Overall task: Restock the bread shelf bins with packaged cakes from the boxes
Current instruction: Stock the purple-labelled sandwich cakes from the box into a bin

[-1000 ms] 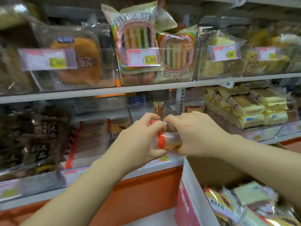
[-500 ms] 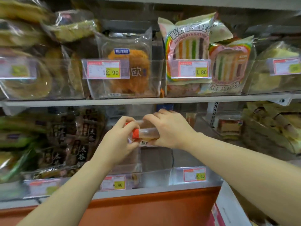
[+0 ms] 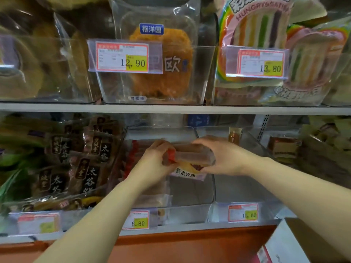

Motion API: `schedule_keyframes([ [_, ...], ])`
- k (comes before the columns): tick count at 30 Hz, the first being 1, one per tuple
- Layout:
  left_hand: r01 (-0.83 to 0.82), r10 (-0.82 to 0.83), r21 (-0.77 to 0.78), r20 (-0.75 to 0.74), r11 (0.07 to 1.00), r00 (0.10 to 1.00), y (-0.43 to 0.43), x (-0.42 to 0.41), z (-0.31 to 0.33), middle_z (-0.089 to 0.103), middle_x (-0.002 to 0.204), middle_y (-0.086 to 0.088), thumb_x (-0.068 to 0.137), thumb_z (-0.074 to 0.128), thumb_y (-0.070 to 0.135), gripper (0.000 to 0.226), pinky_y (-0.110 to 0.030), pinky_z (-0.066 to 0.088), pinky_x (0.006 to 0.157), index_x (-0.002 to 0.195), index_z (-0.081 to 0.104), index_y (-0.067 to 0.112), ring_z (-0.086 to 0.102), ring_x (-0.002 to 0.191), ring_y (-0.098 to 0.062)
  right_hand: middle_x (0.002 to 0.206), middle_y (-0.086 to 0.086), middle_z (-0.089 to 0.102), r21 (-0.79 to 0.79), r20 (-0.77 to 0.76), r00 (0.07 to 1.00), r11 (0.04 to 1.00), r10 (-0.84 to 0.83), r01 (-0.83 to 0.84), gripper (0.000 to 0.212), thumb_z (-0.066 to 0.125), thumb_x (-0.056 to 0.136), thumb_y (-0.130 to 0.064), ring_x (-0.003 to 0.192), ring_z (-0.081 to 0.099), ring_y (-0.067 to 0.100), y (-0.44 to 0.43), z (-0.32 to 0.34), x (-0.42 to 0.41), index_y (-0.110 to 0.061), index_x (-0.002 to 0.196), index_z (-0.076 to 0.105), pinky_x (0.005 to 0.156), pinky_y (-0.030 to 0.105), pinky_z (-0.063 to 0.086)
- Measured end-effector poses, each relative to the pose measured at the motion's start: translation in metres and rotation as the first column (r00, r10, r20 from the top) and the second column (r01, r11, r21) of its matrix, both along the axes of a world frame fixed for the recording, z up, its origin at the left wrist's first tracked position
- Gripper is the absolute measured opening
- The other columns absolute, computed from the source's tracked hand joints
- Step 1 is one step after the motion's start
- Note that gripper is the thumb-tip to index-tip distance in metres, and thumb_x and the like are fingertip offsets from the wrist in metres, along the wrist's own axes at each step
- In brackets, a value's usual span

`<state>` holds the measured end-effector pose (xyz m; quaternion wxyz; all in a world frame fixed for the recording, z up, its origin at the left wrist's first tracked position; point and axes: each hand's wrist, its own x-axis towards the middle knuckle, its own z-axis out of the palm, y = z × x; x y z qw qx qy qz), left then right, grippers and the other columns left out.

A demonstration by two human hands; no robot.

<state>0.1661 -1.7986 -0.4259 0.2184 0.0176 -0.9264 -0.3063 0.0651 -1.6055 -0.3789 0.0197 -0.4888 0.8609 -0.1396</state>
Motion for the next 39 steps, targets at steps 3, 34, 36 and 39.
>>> schedule_keyframes([
  [3, -0.006, 0.001, 0.084, 0.060, 0.996, 0.998, -0.003, -0.007, 0.001, 0.053, 0.110, 0.010, 0.077, 0.077, 0.021, 0.034, -0.005, 0.042, 0.076, 0.107, 0.061, 0.021, 0.055, 0.098, -0.006, 0.128, -0.010, 0.052, -0.016, 0.011, 0.999, 0.999, -0.032, 0.032, 0.066, 0.074, 0.079, -0.033, 0.112, 0.050, 0.007, -0.004, -0.002, -0.006, -0.030, 0.136, 0.042, 0.088, 0.017, 0.040],
  [34, 0.102, 0.120, -0.356, 0.550, 0.929, 0.827, -0.012, -0.029, -0.001, 0.061, 0.106, 0.007, 0.082, 0.068, 0.041, 0.020, -0.030, 0.050, 0.078, 0.100, 0.066, 0.034, 0.057, 0.093, -0.016, 0.107, -0.005, 0.060, 0.020, -0.145, 0.988, 0.999, -0.047, 0.050, 0.025, 0.058, 0.090, -0.031, 0.105, 0.046, 0.013, -0.013, -0.028, 0.016, -0.021, 0.112, 0.065, 0.085, 0.029, 0.040],
  [36, 0.121, 0.109, -0.353, 0.566, 0.928, 0.817, -0.008, -0.033, -0.005, 0.061, 0.105, 0.006, 0.083, 0.067, 0.036, 0.016, -0.029, 0.049, 0.075, 0.098, 0.064, 0.034, 0.057, 0.092, -0.016, 0.106, -0.004, 0.063, -0.043, -0.118, 0.992, 0.998, -0.042, 0.037, 0.022, 0.058, 0.090, -0.024, 0.101, 0.053, 0.014, -0.013, -0.029, 0.026, -0.019, 0.110, 0.067, 0.084, 0.031, 0.046],
  [39, 0.085, 0.134, -0.364, 0.536, 0.928, 0.834, -0.005, -0.036, -0.010, 0.058, 0.105, 0.007, 0.085, 0.067, 0.036, 0.015, -0.031, 0.049, 0.079, 0.098, 0.061, 0.034, 0.057, 0.094, -0.018, 0.107, -0.007, 0.063, -0.029, 0.037, 0.999, 1.000, -0.010, 0.011, 0.027, 0.058, 0.092, -0.021, 0.093, 0.058, 0.010, -0.025, -0.029, 0.043, -0.022, 0.118, 0.063, 0.079, 0.022, 0.047],
])
